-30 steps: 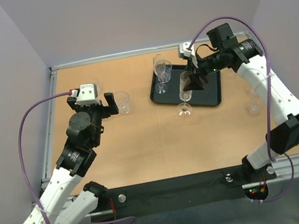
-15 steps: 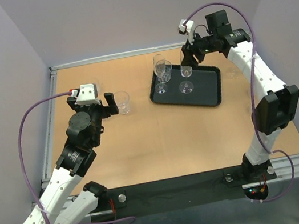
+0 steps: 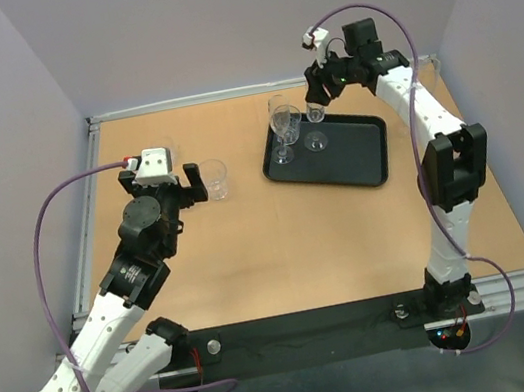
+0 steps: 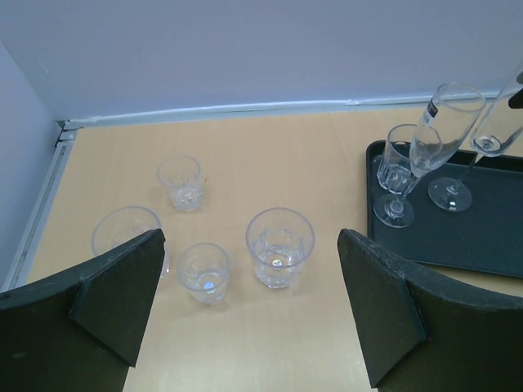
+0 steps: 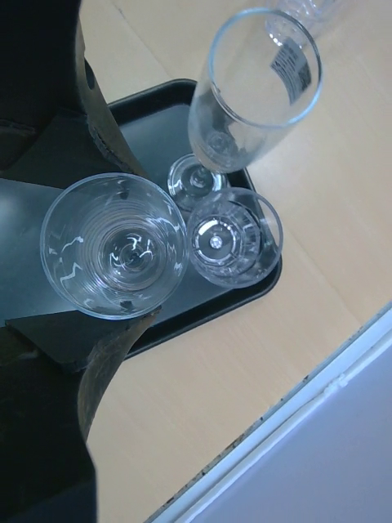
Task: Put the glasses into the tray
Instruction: Place the glass into the tray
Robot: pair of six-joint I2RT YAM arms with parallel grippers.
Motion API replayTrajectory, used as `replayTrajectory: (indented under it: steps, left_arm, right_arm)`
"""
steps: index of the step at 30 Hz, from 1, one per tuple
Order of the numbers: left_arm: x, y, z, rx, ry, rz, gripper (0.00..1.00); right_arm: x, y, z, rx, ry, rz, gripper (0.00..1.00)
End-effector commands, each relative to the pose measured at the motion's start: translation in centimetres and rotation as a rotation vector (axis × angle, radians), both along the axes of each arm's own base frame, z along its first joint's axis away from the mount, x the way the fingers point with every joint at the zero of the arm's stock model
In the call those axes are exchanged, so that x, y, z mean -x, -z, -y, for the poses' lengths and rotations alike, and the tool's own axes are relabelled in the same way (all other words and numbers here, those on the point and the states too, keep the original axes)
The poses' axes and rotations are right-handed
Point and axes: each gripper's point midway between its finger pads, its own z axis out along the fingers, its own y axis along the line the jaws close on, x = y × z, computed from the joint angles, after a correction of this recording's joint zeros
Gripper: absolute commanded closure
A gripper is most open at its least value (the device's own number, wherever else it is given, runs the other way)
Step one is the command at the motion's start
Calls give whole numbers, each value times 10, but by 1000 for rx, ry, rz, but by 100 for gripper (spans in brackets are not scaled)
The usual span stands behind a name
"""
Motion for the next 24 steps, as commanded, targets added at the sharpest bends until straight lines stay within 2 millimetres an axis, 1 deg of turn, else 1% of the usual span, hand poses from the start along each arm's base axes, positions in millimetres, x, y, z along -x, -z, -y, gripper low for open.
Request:
replayTrajectory:
  steps: [1,3,4,5,7,10,12,16,21,22,24]
  left_arm:
    - [-3,-11,-6,16,-30,45,1]
    - [-3,-11,-7,18,-33,48,1]
    - [-3,-11,-7,18,-34,48,1]
    - [-3,-11,-7,18,-34,48,1]
    - [-3,-10,-7,15,-34,44,1]
    - [-4,-10,-7,15,-33,44,1]
    - [-4,-11,-7,17,-33,47,1]
    - [-3,-10,-7,16,-33,45,1]
    - [-3,-12,-7,22,-30,50,1]
    - [-3,-12,-7,20,-28,49,1]
    - [-3,-11,-7,18,-28,48,1]
  right_arm:
    - [-31,-67,-2,-77,34,202,62]
    - [-39,-62,-2,-79,46,203,62]
    - [-41,-64,-2,-81,49,211,62]
    - [-45,-61,-1,-81,60,211,62]
    - [-49,-64,-1,-90,68,225,61]
    - [-56,-60,-2,-96,71,223,61]
    - [-59,-55,-3,-97,71,214,61]
    - [-61,-51,-3,-96,78,209,59]
    - [-61,-46,-3,-96,79,199,50]
    - [-61,-45,-3,-96,80,196,45]
    - [-62,-43,-3,-96,82,191,41]
